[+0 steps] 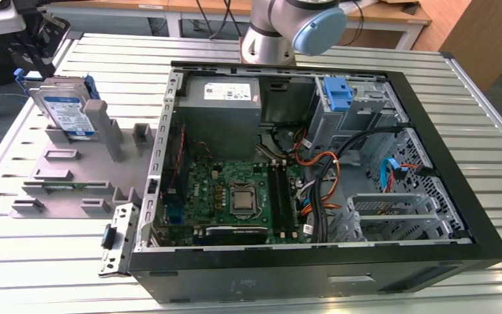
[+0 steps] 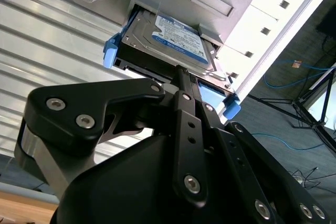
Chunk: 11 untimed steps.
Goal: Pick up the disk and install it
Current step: 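Pick up the disk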
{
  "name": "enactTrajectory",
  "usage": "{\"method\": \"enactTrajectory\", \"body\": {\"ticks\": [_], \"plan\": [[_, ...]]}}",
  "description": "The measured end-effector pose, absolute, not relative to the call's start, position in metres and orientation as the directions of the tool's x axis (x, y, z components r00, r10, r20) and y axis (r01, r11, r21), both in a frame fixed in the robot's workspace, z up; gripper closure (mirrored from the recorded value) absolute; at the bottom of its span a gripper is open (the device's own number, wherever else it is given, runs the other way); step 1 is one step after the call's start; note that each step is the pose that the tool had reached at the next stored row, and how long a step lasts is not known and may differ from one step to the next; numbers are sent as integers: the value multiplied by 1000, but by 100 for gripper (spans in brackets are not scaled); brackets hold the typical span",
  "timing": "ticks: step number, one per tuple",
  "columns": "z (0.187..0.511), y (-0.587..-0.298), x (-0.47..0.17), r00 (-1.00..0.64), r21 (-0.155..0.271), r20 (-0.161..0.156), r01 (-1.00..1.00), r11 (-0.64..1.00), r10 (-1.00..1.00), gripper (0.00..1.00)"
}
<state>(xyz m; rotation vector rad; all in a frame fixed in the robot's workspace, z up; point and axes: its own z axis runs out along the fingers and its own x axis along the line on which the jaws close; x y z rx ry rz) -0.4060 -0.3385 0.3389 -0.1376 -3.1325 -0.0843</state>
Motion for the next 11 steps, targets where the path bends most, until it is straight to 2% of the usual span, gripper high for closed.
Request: {"method": "enactTrajectory", "body": {"ticks": [11], "plan": [[339, -339, -406, -996, 53, 8, 84, 995, 84, 89]]}}
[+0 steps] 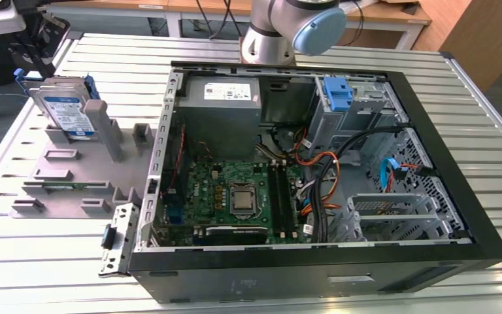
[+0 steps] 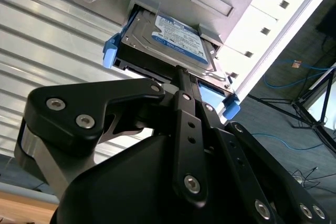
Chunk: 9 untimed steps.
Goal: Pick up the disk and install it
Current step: 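Pick up the disk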
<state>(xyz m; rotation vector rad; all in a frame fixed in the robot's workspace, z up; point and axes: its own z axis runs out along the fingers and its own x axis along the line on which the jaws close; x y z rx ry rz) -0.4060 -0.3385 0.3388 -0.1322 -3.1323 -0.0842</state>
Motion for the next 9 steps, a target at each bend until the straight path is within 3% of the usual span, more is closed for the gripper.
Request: {"method": "enactTrajectory", "body": {"ticks": [9], "plan": [[339, -339, -406, -1000, 53, 7, -8, 999, -9, 89]]}}
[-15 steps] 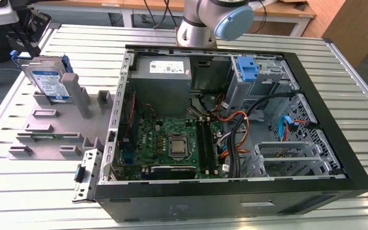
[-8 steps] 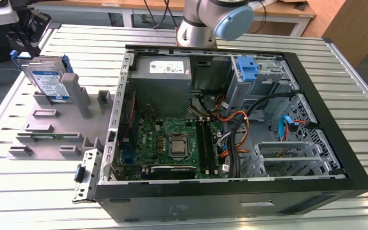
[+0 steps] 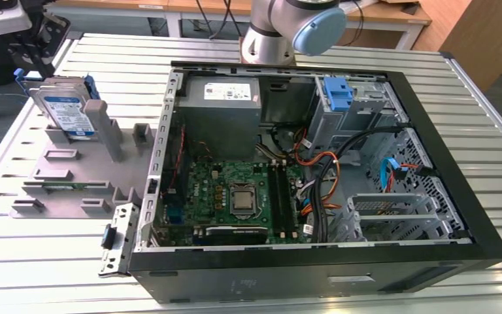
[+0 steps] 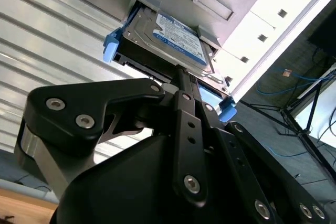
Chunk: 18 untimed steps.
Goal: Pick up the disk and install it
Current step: 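Pick up the disk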
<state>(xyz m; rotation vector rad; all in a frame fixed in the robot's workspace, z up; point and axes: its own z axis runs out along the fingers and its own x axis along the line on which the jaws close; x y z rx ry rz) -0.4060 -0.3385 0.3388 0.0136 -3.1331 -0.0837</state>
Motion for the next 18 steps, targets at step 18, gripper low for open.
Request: {"method": "enactTrajectory", "body": {"ticks": [18], "plan": [[339, -339, -406, -949, 53, 5, -315, 947, -316, 89]]}}
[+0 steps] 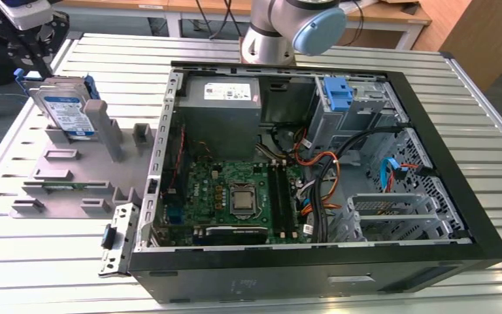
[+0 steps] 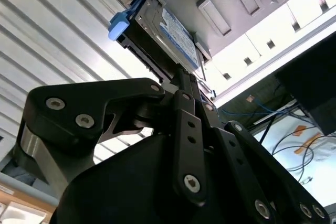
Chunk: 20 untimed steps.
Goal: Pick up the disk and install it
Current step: 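Pick up the disk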
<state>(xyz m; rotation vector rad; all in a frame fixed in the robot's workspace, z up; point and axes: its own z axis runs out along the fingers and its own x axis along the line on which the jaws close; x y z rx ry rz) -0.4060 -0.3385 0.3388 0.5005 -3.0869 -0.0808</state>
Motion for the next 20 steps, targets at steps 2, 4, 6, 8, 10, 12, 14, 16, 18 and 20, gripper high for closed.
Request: {"method": "enactTrajectory", "body": {"ticks": [2, 4, 6, 8, 10, 12, 14, 16, 18, 20], "plan": [[339, -339, -406, -937, 53, 5, -349, 936, -350, 89], [339, -339, -406, -924, 53, 5, -382, 923, -383, 89], [339, -339, -406, -909, 53, 5, -416, 908, -417, 89], [339, -339, -406, -894, 53, 4, -448, 892, -449, 89], [339, -339, -406, -877, 53, 4, -480, 876, -481, 89], [339, -339, -406, -859, 53, 4, -511, 858, -512, 89], [339, -339, -406, -839, 53, 4, -543, 838, -544, 89], [339, -339, -406, -819, 53, 4, -572, 818, -573, 89], [339, -339, -406, -764, 53, 4, -644, 763, -645, 89], [339, -339, -406, -725, 53, 4, -688, 724, -689, 89]]}}
